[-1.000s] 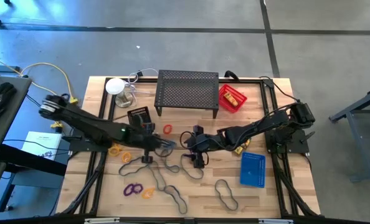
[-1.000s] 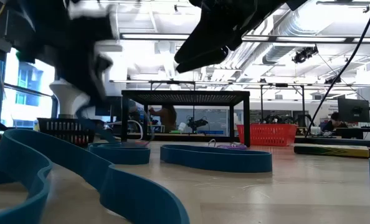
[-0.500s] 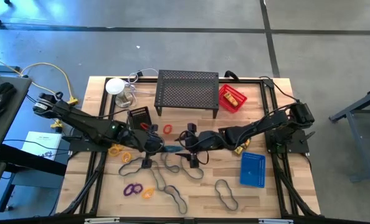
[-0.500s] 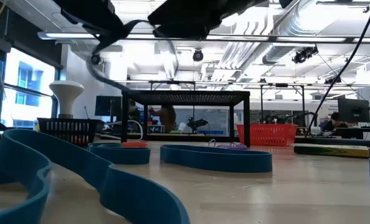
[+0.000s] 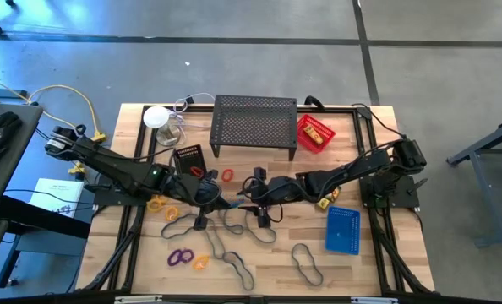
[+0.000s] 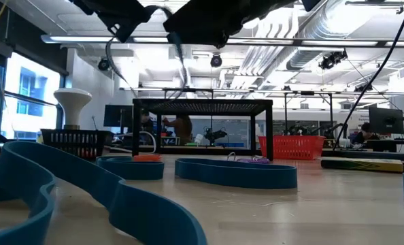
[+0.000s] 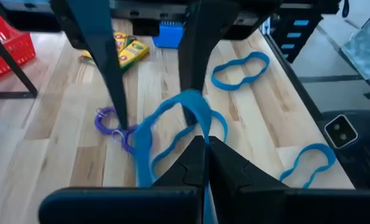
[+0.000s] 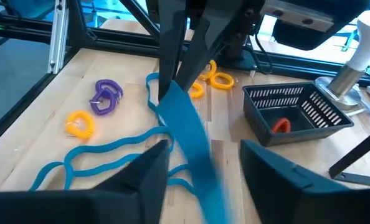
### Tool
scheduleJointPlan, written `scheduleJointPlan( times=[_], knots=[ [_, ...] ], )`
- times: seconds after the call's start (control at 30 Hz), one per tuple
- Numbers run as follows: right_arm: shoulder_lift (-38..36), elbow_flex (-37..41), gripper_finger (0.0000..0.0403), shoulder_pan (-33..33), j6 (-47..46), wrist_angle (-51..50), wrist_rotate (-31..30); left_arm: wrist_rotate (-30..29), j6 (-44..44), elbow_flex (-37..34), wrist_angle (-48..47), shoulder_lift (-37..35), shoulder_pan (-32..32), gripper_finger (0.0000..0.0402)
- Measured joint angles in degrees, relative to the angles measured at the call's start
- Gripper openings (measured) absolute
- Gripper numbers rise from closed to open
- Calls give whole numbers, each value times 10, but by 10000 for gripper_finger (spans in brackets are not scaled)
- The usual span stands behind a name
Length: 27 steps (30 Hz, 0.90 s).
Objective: Pick & Place Office Desk Supplies
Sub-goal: Put the blue rubber band into the blue basket
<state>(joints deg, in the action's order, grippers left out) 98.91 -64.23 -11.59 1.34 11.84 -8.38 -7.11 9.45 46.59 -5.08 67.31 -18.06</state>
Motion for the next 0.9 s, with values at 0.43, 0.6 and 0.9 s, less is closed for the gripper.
scheduleJointPlan(
  times=[0.43,0.6,0.9],
  knots=[
    [0,0,3,-2,13,-9,-13,-65,-6,0,45,8,0,14],
    [-1,0,3,-21,7,-49,-69,-80,-26,0,84,31,-7,65],
    [-80,0,3,-115,-177,-284,-227,-95,-35,1,144,61,6,112]
  ],
)
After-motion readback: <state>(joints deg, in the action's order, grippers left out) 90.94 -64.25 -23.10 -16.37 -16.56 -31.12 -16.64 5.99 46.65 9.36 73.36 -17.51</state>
